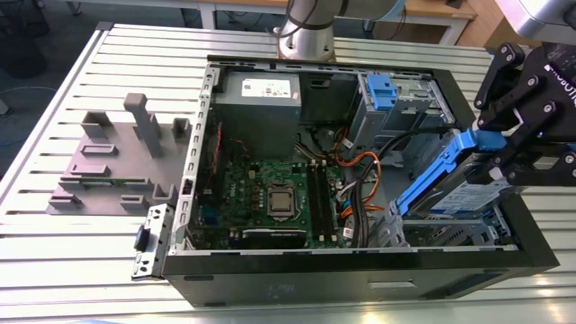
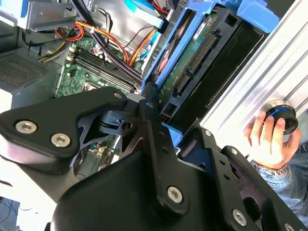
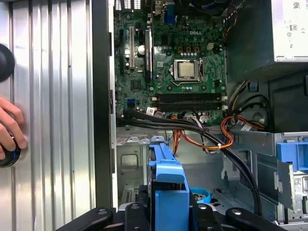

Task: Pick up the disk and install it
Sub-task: 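Pick up the disk, then insert the disk into the insertion slot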

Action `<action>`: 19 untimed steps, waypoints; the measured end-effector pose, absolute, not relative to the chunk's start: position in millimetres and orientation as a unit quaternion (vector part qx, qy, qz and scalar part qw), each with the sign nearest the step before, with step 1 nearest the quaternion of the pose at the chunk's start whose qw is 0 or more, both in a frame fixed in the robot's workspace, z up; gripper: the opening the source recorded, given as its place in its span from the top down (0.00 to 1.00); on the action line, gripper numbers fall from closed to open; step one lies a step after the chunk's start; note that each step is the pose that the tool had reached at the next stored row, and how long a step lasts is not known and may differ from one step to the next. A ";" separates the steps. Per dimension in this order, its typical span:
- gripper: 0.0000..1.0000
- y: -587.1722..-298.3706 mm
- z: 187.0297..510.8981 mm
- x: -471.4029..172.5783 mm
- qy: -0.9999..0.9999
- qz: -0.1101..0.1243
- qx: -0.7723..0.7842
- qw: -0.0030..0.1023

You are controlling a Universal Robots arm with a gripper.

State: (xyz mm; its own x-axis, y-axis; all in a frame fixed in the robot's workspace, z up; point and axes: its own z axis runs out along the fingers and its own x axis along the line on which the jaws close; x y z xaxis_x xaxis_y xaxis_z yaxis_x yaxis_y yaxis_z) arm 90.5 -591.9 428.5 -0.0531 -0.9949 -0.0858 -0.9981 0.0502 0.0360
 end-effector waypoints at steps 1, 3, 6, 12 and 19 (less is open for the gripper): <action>0.63 -591.9 427.7 90.5 0.724 0.042 -0.688 0.019; 0.63 -591.9 426.3 90.5 0.724 0.042 -0.688 0.018; 0.63 -591.9 424.5 90.5 0.724 0.042 -0.688 0.018; 0.63 -591.9 420.5 90.5 0.724 0.042 -0.688 0.018; 0.63 -591.9 415.3 90.5 0.724 0.042 -0.688 0.018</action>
